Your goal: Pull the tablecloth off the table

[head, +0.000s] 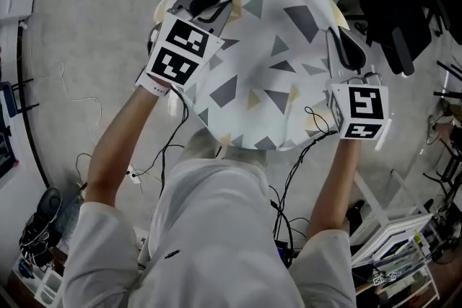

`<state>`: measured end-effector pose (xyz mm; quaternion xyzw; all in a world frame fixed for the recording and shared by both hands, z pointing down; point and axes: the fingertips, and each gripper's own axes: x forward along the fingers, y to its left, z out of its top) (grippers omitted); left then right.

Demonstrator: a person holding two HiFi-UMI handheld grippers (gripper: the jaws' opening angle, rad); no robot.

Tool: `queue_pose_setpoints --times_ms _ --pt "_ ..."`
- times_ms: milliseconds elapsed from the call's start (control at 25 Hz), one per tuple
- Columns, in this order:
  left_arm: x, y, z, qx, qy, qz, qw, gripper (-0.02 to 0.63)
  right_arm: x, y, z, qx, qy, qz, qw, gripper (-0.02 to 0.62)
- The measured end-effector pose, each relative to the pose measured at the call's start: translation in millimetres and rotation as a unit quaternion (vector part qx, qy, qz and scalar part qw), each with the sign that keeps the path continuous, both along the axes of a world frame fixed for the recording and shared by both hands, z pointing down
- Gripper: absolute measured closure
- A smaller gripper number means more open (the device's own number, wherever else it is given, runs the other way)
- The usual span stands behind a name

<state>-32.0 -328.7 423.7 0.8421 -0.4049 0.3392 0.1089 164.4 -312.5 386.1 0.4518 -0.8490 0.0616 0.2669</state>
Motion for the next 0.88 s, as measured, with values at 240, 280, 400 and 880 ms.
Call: queue_pose_setpoints --times_ms 240,280,400,880 --pt "-7 58 -58 0.039 0.037 0.016 0.9984 0.551 -10 61 -58 0.062 -0.006 0.037 0.997 0.551" --pt "-7 67 -66 0.045 0.044 0.018 0.9979 0.551 -10 71 -67 0.070 -0.007 0.042 0.997 0.551" --pt "-17 94 -83 0.060 0.061 0.022 0.9960 0.554 -20 99 -86 0.091 -0.007 0.057 0.994 0.554" --pt "-185 167 -86 0.078 0.095 -0.006 0.9924 0.560 -186 161 -81 0.105 -0.062 0.056 0.991 0.554"
